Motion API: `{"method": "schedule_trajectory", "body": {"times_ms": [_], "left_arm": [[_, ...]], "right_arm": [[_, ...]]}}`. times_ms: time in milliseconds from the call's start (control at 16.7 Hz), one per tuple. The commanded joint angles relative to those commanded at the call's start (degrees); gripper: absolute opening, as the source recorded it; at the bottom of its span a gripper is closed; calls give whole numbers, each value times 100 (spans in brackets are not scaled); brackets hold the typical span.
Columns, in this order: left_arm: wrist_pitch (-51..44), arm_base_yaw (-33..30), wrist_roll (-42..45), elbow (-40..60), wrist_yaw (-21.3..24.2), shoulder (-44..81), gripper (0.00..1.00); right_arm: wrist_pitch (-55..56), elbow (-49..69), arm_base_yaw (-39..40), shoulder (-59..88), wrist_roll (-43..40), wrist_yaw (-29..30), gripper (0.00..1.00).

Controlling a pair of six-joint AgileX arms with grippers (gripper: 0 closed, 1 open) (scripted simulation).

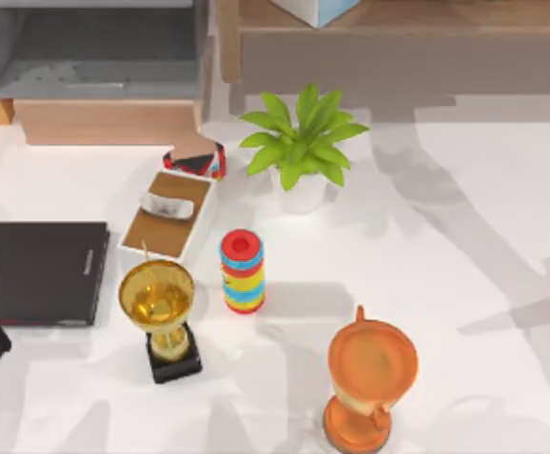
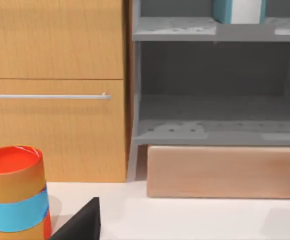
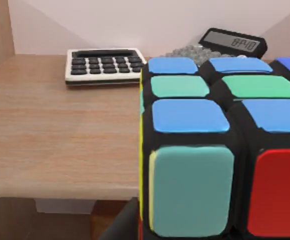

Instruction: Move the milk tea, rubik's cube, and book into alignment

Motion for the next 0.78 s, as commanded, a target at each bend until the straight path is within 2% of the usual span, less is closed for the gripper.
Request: {"method": "schedule_trajectory", "body": {"times_ms": [480,780], "left_arm": [[0,0,0,0,0,0,100],[0,0,0,0,0,0,100]], "right_arm": [[328,7,-24,38,-3,111,0],[559,781,-522,481,262,257,0]]}}
